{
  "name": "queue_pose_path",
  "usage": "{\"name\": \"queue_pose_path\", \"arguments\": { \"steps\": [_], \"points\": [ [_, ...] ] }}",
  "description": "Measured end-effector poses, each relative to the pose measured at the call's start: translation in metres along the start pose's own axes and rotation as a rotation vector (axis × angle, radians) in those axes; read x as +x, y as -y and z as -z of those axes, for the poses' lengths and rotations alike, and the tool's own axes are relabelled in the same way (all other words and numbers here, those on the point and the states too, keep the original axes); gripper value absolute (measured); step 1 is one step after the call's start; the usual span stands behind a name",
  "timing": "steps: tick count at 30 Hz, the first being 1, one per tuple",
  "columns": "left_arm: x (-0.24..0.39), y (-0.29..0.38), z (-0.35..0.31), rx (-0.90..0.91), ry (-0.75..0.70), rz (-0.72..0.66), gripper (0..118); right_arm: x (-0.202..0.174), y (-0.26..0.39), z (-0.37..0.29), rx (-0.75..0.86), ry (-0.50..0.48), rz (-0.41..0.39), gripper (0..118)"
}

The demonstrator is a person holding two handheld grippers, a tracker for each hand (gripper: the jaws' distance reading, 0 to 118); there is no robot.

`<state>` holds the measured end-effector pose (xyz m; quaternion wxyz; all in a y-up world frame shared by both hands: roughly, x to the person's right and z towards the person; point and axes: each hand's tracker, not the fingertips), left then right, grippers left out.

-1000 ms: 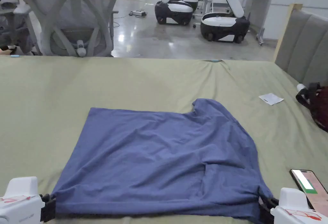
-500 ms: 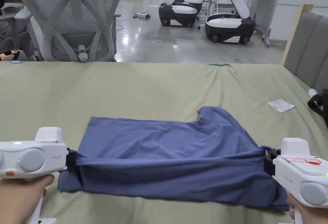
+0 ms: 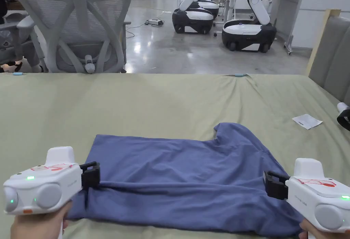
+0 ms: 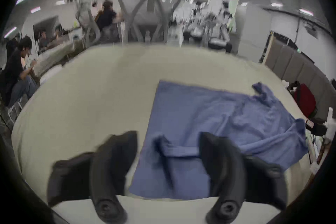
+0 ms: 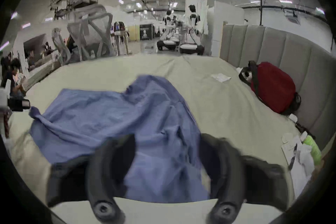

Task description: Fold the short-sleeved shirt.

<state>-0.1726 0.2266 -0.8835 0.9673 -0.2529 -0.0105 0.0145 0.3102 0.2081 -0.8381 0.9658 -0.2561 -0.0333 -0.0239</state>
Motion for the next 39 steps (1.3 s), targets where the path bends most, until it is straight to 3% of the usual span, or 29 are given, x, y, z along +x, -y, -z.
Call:
{"name": "queue_pose_path", "arguments": {
  "steps": [2,7,8,10,13,14,17,20,24,27,28,29,31,32,39],
  "points": [
    [0.018,0.007,-0.030,0.098,0.063,0.060,83,-0.016,-0.002,-0.031,0.060,-0.036,0.008,102],
    [0.054,0.031,-0.090,0.206,0.083,0.094,83,-0.062,0.013,-0.092,0.147,-0.047,-0.013,101],
    [0.059,0.036,-0.099,0.204,0.079,0.097,80,-0.068,0.018,-0.097,0.149,-0.055,-0.013,97],
    [0.065,0.045,-0.106,0.201,0.073,0.113,65,-0.075,0.028,-0.104,0.120,-0.075,-0.017,79],
    [0.069,0.053,-0.110,0.145,0.109,0.179,8,-0.080,0.041,-0.109,0.129,-0.038,-0.033,5],
    [0.068,0.056,-0.110,0.144,0.083,0.176,0,-0.081,0.042,-0.113,0.141,0.000,-0.057,0],
    [0.055,0.055,-0.114,0.111,0.100,0.123,0,-0.074,0.039,-0.117,0.132,-0.057,-0.009,0],
    [0.039,0.058,-0.113,0.055,0.047,0.102,0,-0.073,0.039,-0.119,0.140,-0.035,-0.029,0],
    [0.001,0.070,-0.096,-0.088,0.031,-0.038,0,-0.070,0.039,-0.119,0.133,-0.046,-0.016,0],
    [-0.020,0.074,-0.083,-0.120,-0.028,-0.041,0,-0.071,0.037,-0.112,0.121,-0.055,-0.015,0],
    [-0.027,0.073,-0.078,-0.119,-0.031,-0.045,0,-0.070,0.038,-0.111,0.120,-0.058,-0.014,0],
    [-0.033,0.071,-0.072,-0.113,-0.039,-0.055,19,-0.071,0.038,-0.109,0.118,-0.058,-0.016,0],
    [-0.038,0.064,-0.058,-0.113,-0.056,-0.054,72,-0.071,0.037,-0.105,0.114,-0.061,-0.020,0],
    [-0.042,0.061,-0.045,-0.140,-0.063,-0.043,93,-0.070,0.037,-0.103,0.113,-0.062,-0.020,0],
    [-0.049,0.050,0.042,-0.244,-0.095,0.007,89,-0.058,0.038,-0.089,0.089,-0.046,-0.030,0]
  ]
}}
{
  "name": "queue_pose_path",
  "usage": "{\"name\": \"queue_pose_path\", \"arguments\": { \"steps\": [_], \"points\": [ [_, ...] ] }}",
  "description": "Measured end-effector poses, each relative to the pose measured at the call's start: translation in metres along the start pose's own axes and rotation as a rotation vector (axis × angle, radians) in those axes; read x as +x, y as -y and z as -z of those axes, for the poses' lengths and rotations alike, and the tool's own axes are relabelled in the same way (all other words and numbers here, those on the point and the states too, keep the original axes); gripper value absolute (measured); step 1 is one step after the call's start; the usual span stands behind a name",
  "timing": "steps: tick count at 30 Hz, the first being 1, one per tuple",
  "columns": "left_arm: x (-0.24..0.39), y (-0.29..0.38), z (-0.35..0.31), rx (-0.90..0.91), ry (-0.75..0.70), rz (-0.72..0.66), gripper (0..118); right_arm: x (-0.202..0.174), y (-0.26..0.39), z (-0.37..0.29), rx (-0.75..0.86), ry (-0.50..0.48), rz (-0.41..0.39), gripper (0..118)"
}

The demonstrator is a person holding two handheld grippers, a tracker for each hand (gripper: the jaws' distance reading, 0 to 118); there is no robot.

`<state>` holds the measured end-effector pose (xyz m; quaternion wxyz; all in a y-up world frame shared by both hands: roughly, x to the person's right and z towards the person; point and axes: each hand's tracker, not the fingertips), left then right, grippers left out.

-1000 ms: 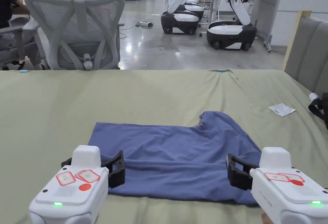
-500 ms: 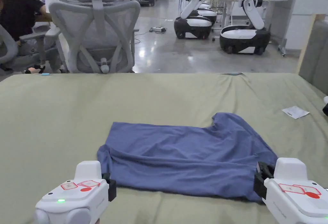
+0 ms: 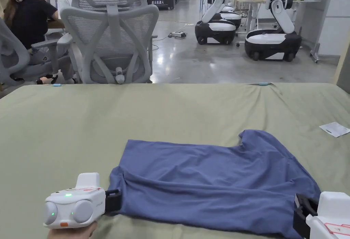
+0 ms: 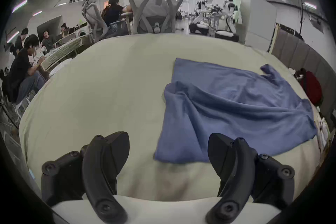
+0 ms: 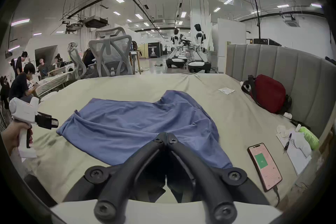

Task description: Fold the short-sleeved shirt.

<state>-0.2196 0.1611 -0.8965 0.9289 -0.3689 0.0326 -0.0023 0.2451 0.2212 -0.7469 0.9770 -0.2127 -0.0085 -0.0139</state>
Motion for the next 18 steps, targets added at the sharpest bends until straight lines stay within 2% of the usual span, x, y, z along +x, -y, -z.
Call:
{"name": "queue_pose_path", "arguments": {
  "steps": [4,7,8,9,10,11,13,15,16,18],
  "points": [
    [0.012,0.010,0.040,-0.157,0.046,0.055,80,0.016,0.002,0.005,-0.026,0.035,-0.003,0],
    [0.010,0.007,0.039,-0.154,0.027,0.025,81,0.033,0.002,0.011,-0.050,0.069,-0.007,0],
    [0.012,0.002,0.034,-0.169,0.020,0.020,72,0.040,0.002,0.012,-0.061,0.082,-0.006,0],
    [0.015,-0.001,0.029,-0.163,0.010,0.039,53,0.049,0.002,0.015,-0.081,0.089,-0.003,0],
    [0.017,-0.003,0.024,-0.148,0.010,0.084,19,0.056,0.003,0.019,-0.104,0.098,-0.001,0],
    [0.017,-0.008,0.016,-0.130,0.002,0.112,3,0.064,0.004,0.024,-0.133,0.125,-0.001,0],
    [0.018,-0.015,0.002,-0.115,0.028,0.093,3,0.076,0.004,0.035,-0.171,0.170,-0.012,0],
    [0.022,-0.023,-0.024,-0.026,0.032,0.089,3,0.089,0.005,0.047,-0.184,0.150,0.003,2],
    [0.023,-0.027,-0.033,-0.005,0.038,0.083,3,0.095,0.007,0.052,-0.194,0.110,0.026,13],
    [0.027,-0.030,-0.044,0.006,0.051,0.081,3,0.102,0.012,0.070,-0.252,0.109,0.068,91]
  ]
}}
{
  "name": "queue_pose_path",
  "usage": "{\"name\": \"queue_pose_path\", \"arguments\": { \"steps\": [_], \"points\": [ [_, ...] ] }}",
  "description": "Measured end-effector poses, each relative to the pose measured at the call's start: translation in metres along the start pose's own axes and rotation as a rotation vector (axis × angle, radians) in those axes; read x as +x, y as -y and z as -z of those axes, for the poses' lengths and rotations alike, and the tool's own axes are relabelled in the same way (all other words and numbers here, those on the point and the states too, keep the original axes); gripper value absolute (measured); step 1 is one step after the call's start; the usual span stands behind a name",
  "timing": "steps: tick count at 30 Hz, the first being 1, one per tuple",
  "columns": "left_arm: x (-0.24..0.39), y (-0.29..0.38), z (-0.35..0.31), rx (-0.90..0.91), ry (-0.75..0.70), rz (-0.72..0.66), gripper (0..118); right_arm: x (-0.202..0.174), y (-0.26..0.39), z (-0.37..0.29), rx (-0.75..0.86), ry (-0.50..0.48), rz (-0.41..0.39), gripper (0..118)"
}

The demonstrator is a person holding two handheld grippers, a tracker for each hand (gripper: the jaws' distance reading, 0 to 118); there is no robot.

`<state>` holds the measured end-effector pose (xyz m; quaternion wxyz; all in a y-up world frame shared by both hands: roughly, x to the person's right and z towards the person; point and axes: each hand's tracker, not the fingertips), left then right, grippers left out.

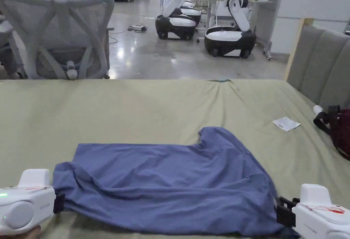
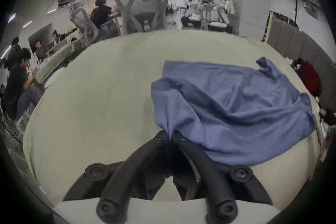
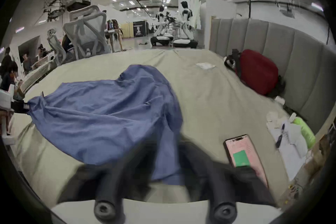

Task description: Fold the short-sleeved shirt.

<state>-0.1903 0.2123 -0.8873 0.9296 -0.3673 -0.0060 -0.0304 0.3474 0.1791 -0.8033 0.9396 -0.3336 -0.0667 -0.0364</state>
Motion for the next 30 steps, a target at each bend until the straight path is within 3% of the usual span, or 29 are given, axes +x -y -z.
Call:
{"name": "queue_pose_path", "arguments": {
  "steps": [1,2,4,5,7,9,10,11,16,22,28,30],
  "points": [
    [0.000,-0.001,-0.002,0.003,0.007,0.004,3,0.000,0.001,0.010,-0.027,0.006,0.001,117],
    [0.001,-0.001,-0.003,0.005,0.010,0.008,3,0.000,0.003,0.021,-0.069,0.008,-0.012,116],
    [0.004,0.002,-0.002,0.002,0.008,0.015,3,-0.005,0.010,0.035,-0.084,-0.012,-0.040,103],
    [0.002,0.003,0.001,-0.004,0.006,0.013,3,-0.007,0.014,0.043,-0.131,0.002,-0.053,88],
    [0.000,0.009,0.003,-0.017,0.006,0.003,3,-0.011,0.022,0.052,-0.207,-0.021,-0.070,41],
    [-0.003,0.013,0.004,-0.033,0.007,0.000,3,-0.014,0.027,0.046,-0.180,-0.046,-0.036,28],
    [-0.004,0.016,0.003,-0.037,0.006,0.000,3,-0.016,0.025,0.037,-0.152,-0.039,-0.040,28],
    [-0.005,0.018,0.000,-0.042,0.008,0.001,3,-0.016,0.020,0.031,-0.130,-0.068,-0.027,5],
    [-0.019,0.016,-0.038,-0.002,0.033,-0.023,3,-0.015,-0.007,-0.021,-0.039,-0.093,-0.019,5],
    [-0.049,0.035,-0.086,-0.002,0.097,-0.076,3,-0.010,0.000,-0.074,-0.060,-0.097,-0.046,5],
    [-0.056,0.098,-0.069,-0.120,0.131,-0.156,3,-0.012,0.058,-0.055,-0.184,-0.099,-0.021,5],
    [-0.056,0.111,-0.064,-0.109,0.135,-0.200,4,-0.015,0.068,-0.053,-0.184,-0.087,-0.005,13]
  ]
}}
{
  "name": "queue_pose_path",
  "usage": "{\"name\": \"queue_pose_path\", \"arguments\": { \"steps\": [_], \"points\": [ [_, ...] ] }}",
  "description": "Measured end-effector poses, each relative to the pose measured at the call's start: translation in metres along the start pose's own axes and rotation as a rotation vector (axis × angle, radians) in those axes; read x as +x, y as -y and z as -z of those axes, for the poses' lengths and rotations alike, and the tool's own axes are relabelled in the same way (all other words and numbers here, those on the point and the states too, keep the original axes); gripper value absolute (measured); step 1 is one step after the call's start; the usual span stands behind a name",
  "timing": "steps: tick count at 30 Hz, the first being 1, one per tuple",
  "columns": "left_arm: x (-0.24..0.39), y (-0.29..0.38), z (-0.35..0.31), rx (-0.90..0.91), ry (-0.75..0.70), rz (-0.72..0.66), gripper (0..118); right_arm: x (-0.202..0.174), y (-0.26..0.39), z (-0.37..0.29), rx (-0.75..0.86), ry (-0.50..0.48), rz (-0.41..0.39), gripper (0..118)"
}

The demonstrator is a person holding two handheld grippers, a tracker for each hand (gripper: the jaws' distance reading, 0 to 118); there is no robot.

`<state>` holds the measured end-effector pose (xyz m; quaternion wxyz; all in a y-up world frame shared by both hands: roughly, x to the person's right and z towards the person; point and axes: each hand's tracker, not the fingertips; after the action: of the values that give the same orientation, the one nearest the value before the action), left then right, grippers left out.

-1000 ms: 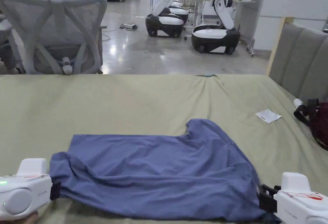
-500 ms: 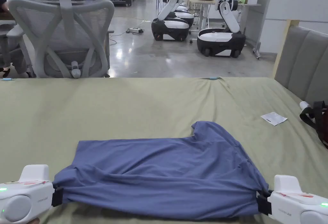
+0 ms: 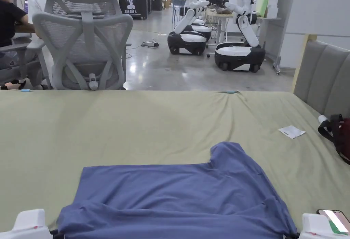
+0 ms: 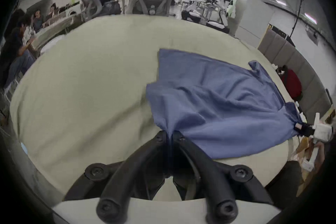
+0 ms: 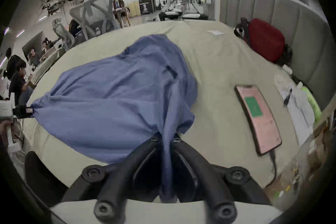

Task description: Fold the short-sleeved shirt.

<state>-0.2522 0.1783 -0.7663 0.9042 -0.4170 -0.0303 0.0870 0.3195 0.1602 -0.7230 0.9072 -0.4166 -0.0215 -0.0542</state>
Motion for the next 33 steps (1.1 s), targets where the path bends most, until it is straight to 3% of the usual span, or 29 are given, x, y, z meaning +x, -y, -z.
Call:
{"name": "queue_pose_path", "arguments": {
  "steps": [1,2,4,5,6,12,13,15,16,17,18,19,22,33],
  "points": [
    [0.002,0.004,-0.003,0.016,-0.007,0.004,8,0.000,-0.001,-0.003,0.010,0.007,0.014,31],
    [0.008,0.005,-0.013,0.057,-0.028,0.012,23,-0.002,-0.005,-0.012,0.041,0.013,0.030,66],
    [0.021,0.004,-0.032,0.119,-0.036,0.002,74,-0.012,-0.017,-0.031,0.109,-0.015,0.029,104],
    [0.031,0.002,-0.042,0.189,-0.017,-0.007,98,-0.020,-0.025,-0.044,0.157,-0.024,0.029,115],
    [0.044,-0.001,-0.051,0.253,-0.001,0.011,106,-0.031,-0.033,-0.056,0.223,-0.030,0.022,116],
    [0.124,-0.017,-0.070,0.494,0.020,0.228,104,-0.111,-0.060,-0.099,0.523,-0.092,-0.088,117],
    [0.133,-0.017,-0.070,0.510,0.019,0.256,102,-0.121,-0.059,-0.101,0.566,-0.094,-0.113,116],
    [0.145,-0.014,-0.070,0.506,0.033,0.280,73,-0.139,-0.058,-0.103,0.576,-0.100,-0.161,96],
    [0.149,-0.012,-0.069,0.507,0.032,0.281,47,-0.145,-0.056,-0.102,0.575,-0.099,-0.163,75],
    [0.152,-0.009,-0.066,0.512,0.026,0.285,11,-0.148,-0.052,-0.099,0.586,-0.103,-0.162,36],
    [0.153,-0.006,-0.064,0.521,0.009,0.288,0,-0.151,-0.049,-0.098,0.595,-0.100,-0.164,13],
    [0.153,-0.003,-0.063,0.529,0.002,0.281,0,-0.154,-0.047,-0.097,0.604,-0.092,-0.168,4],
    [0.144,-0.004,-0.056,0.463,0.050,0.264,0,-0.154,-0.046,-0.092,0.585,-0.109,-0.179,2],
    [0.102,-0.046,-0.010,0.406,-0.047,0.231,0,-0.155,-0.071,-0.047,0.535,-0.101,-0.194,2]
  ]
}}
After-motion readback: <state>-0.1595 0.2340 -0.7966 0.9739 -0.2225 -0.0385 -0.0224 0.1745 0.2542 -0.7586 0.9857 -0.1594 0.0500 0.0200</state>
